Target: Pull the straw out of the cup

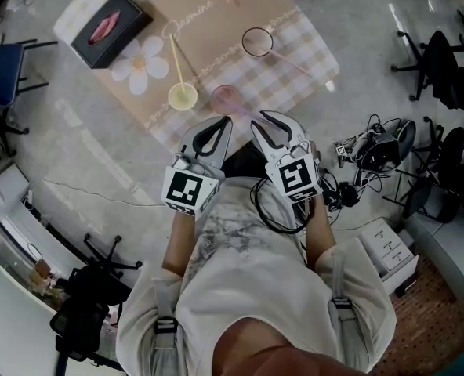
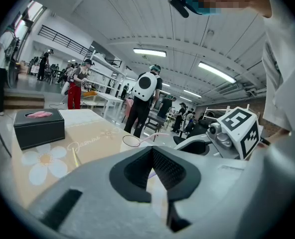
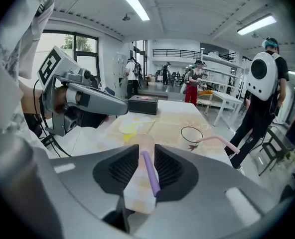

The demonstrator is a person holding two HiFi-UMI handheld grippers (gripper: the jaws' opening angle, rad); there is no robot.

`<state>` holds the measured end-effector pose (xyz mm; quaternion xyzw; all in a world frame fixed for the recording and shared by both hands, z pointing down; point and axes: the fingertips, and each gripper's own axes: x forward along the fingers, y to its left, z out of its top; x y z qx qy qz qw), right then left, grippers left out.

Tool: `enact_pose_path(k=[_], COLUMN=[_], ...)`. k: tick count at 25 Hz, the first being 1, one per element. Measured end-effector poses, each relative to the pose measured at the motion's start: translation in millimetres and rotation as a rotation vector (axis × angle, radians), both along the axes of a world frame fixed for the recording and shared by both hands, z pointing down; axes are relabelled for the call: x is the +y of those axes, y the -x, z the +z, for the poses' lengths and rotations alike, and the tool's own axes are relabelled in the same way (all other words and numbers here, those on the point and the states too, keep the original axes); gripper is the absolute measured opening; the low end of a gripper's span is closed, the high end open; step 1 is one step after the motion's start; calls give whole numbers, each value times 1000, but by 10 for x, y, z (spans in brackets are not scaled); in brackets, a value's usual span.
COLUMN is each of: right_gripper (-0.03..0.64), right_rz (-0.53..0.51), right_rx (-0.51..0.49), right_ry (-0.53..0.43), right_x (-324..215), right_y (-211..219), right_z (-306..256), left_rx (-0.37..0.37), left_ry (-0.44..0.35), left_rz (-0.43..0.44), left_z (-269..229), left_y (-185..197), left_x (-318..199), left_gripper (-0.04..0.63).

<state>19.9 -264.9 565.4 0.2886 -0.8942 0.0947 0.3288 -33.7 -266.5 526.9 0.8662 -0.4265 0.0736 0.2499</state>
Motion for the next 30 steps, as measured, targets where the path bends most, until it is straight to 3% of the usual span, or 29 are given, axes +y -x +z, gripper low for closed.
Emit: enact_pose_path(k=[10, 30], right_gripper=[47, 43], right_rz=[-7, 21], right_rx=[-13, -26], right_ry=[7, -29], right_x=[32, 126], right_y=[33, 111], right_z=[20, -182], left_rx=[-4, -11], left_ry=[1, -46], left_rz=[-5, -7], left_z=[15, -165], left_y=[14, 179], left_x=[33, 183], left_gripper=[5, 5])
